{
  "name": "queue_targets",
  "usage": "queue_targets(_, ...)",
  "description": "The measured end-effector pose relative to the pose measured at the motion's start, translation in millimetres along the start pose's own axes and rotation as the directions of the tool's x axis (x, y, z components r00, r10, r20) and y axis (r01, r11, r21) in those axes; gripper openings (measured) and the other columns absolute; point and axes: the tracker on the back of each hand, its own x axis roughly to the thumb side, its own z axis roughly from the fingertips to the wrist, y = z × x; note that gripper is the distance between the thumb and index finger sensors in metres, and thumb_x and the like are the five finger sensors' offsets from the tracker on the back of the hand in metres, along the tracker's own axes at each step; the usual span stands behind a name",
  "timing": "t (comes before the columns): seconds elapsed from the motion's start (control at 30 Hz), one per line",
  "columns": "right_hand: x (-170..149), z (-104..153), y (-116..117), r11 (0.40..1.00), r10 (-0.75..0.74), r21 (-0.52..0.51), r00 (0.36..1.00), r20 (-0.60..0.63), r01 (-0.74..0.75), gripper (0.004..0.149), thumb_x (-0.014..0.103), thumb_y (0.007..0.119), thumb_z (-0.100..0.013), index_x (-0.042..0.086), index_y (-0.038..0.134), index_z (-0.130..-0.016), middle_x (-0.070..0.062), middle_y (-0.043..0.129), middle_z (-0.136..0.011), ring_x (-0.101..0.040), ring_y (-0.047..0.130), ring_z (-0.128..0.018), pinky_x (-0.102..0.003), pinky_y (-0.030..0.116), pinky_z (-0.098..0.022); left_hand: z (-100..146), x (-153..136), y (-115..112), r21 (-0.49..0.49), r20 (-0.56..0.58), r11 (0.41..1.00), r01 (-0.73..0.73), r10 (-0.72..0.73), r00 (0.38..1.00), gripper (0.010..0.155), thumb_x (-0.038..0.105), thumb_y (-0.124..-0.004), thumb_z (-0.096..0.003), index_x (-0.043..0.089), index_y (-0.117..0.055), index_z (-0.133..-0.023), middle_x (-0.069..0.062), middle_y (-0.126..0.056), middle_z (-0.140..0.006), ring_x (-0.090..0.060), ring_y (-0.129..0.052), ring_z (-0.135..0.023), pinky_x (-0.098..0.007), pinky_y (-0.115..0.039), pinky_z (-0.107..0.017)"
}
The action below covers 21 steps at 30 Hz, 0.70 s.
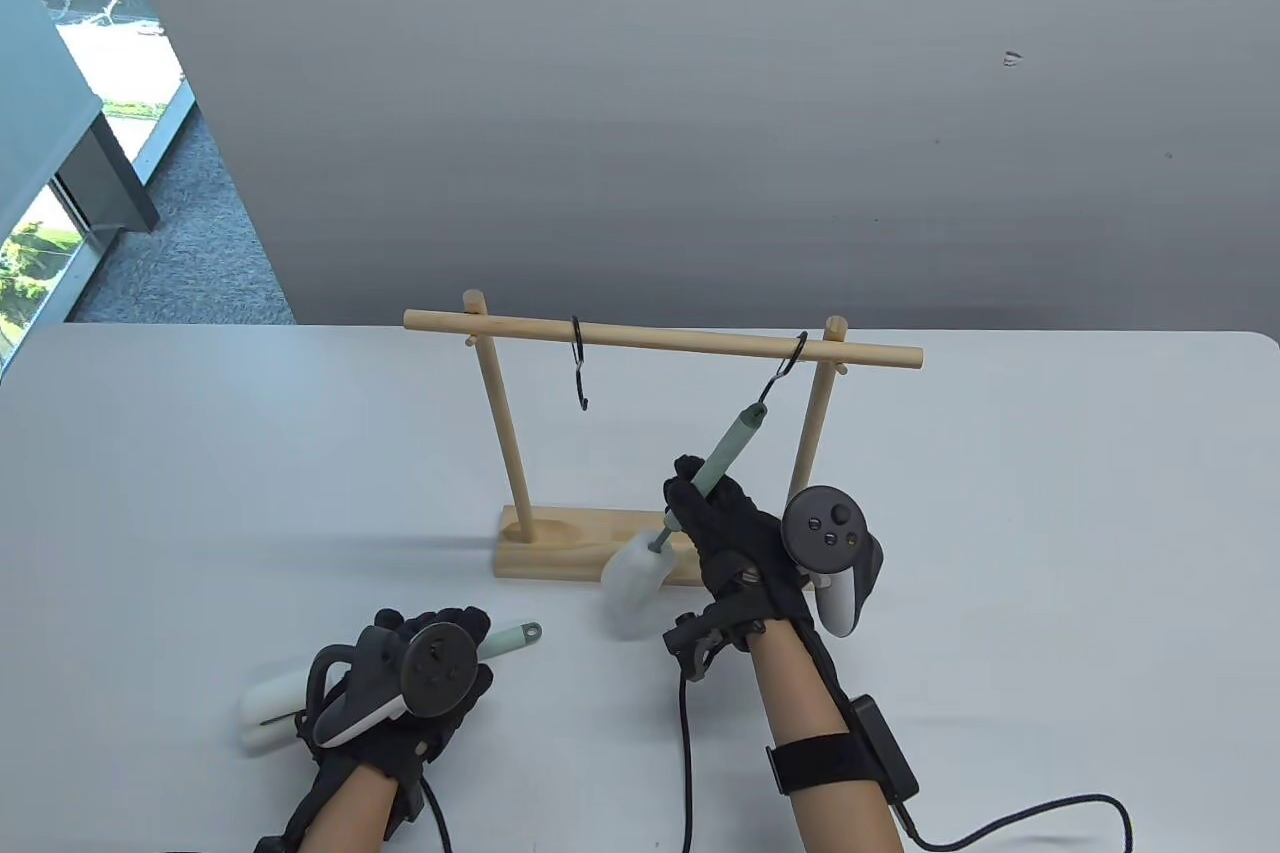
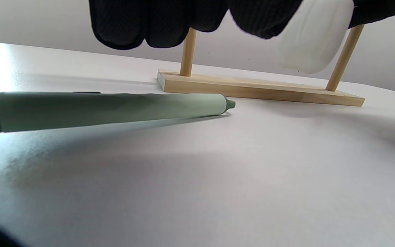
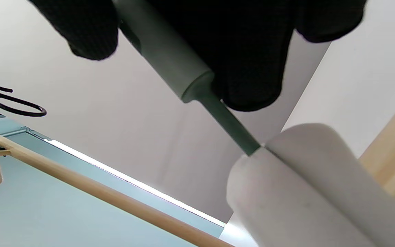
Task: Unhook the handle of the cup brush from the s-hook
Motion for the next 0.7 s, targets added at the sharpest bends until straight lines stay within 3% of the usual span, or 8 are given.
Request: queue_targets(0.7, 29.5, 23.8, -14.0, 1.000, -0.029, 0.004, 0.999, 0.043, 0.029, 0.058, 0.043, 0.069, -0.051, 0.002, 0.067, -0.091, -0.018, 0.089, -0.076, -0.035, 0.098, -0.061, -0.063, 0.060, -0.055, 0.8, -0.2, -1.7, -0.030, 0.008, 0.999, -0.017, 0.017, 1.000, 0.060, 0.041, -0.074, -0.0430, 0.015, -0.065, -0.096, -0.014, -0.077, -0.100, -0.043, -0.084, -0.089, -0.061, -0.053, -0.068)
